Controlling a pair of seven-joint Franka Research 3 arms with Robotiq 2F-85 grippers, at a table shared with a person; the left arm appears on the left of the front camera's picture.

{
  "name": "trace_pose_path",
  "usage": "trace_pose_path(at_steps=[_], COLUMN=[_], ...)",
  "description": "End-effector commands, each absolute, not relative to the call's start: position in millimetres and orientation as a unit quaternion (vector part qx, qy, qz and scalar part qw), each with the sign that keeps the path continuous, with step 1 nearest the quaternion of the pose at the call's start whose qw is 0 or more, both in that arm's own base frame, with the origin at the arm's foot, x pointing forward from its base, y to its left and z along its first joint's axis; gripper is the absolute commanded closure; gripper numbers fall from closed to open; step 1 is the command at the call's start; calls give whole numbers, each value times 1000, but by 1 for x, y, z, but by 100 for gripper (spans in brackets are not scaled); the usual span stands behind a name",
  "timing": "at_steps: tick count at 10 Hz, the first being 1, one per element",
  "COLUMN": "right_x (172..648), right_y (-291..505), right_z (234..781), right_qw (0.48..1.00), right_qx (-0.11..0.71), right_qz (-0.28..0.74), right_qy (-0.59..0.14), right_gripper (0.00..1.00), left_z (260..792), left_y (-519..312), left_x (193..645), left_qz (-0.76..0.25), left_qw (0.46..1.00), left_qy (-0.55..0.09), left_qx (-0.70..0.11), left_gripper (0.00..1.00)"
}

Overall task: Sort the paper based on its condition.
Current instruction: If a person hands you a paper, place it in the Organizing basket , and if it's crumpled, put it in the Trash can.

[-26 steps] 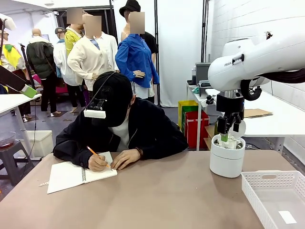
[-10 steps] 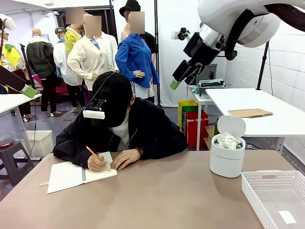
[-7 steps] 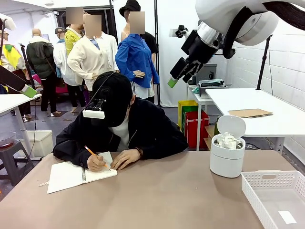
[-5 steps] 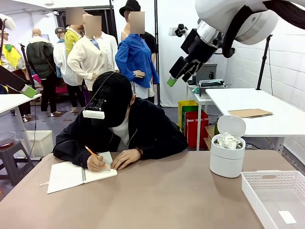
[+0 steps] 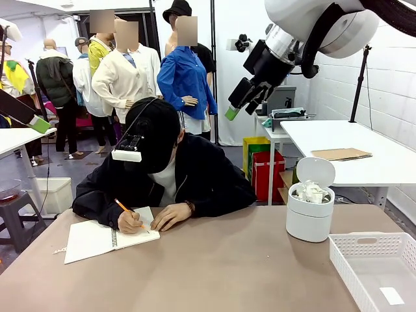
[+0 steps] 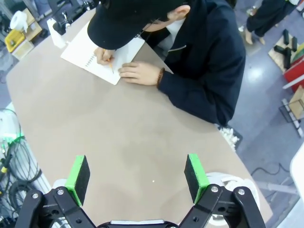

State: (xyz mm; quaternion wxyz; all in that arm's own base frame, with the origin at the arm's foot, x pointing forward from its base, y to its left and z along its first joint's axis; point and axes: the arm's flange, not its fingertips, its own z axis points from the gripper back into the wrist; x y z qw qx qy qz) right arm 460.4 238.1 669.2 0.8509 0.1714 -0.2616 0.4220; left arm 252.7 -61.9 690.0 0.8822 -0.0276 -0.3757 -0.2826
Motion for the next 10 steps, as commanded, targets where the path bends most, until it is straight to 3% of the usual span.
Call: trace_pose_path(at_steps=[1,10], right_x=[461,461], right_y=[238,238], right_z=[670,670], right_qw=[850,850], right_qx=[168,168], right_qz=[420,420], right_qy=[-270,-270], right_gripper=[0,0], left_z=[690,690], left_y=[-62,-62], left_x=[252,252], left_qz=[-281,-281], left_qw=[882,882], left_qy=[-376,-376], left_qx=[-28,-28], left_gripper=[0,0])
